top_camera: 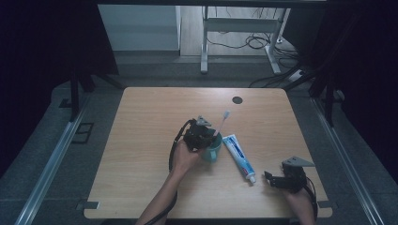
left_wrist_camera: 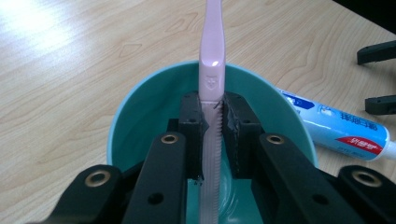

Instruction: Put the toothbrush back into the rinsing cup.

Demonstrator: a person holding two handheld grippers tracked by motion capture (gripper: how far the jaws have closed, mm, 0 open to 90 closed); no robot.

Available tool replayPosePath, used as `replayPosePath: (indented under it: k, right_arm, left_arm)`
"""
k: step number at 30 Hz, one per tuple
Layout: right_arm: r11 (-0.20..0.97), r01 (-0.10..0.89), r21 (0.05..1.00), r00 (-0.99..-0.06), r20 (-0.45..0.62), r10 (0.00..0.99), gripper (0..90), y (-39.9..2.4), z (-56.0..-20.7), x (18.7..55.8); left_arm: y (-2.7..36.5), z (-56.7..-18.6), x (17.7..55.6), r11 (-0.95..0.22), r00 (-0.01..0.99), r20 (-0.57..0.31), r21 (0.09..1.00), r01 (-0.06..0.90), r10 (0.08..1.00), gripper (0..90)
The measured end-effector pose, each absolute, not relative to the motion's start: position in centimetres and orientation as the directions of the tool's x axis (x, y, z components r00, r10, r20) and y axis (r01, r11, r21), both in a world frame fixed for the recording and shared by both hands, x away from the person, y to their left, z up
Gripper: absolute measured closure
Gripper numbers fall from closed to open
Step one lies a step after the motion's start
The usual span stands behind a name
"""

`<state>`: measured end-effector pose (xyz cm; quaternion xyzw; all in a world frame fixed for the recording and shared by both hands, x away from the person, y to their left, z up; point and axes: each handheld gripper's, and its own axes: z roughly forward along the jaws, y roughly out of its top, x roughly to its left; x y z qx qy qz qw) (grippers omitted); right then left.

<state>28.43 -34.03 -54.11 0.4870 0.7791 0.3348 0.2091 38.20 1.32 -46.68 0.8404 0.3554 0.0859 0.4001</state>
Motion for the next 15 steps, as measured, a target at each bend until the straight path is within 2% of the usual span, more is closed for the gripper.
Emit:
replayPosePath:
  k: [15]
  right_arm:
    - [0.303, 0.618, 0.726, -0.440, 0.000, 0.898, 12.9, -34.02, -54.11, 28.44]
  left_arm:
    - [1.38, -47.36, 38.36, -0.435, 0.720, -0.165, 0.699, 0.568, 0.674, 77.7]
